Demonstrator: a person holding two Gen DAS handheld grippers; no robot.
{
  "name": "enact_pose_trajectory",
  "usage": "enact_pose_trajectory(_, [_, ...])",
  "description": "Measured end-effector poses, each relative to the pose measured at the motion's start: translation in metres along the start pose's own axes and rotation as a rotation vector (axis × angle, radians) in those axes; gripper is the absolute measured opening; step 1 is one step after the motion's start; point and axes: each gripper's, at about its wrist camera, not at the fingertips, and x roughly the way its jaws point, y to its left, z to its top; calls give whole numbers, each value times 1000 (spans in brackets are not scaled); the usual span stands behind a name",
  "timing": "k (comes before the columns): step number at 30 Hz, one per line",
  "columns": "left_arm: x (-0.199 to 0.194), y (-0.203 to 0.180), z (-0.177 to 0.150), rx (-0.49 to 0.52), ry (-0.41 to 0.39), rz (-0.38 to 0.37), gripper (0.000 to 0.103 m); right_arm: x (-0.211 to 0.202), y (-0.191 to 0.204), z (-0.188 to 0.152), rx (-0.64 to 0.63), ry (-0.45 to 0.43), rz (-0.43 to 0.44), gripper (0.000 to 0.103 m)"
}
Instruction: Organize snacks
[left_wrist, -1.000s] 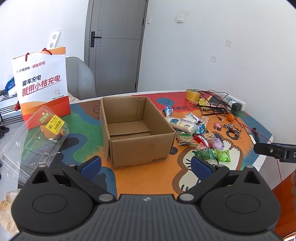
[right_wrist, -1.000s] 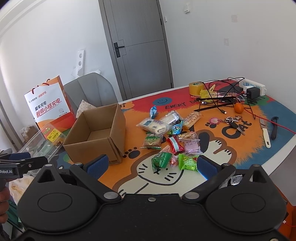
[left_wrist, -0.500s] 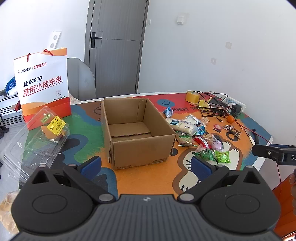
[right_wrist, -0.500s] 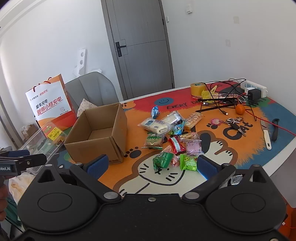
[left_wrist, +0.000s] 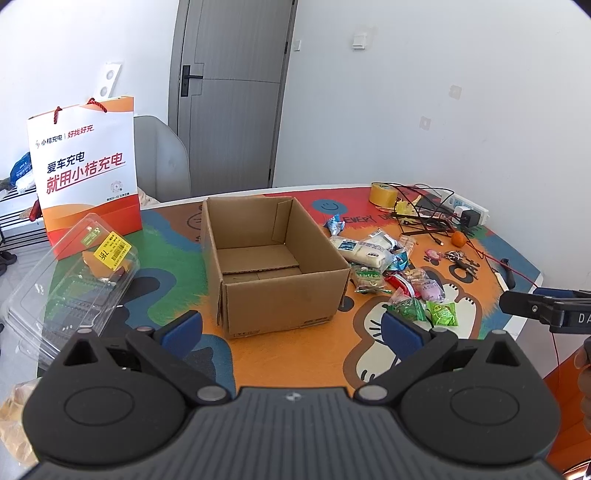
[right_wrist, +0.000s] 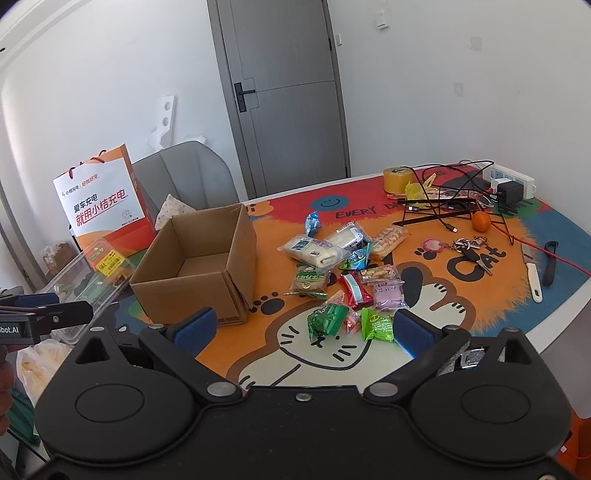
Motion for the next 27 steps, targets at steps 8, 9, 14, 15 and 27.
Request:
enact_pose_trajectory(8, [-5,-3,1,10,-6,-10,102,-4,1,0,-8,-8,-4,103])
enact_pose_trajectory(9, [-6,-4,1,17,-5,-14,102,-4,1,0,-11,-10,-1,103])
enact_pose_trajectory(14, [-9,-2,6,2,-22,-23,102,-5,-1,2,-9,-9,-2,103])
enact_pose_trajectory(15, [-9,-2,7,1,-25,-26,102,-5,-1,2,-9,-9,-4,103])
enact_pose_trajectory(27, [10,-9,7,-14,-39,-21,102,6,-6,2,-16,-22,-21,103])
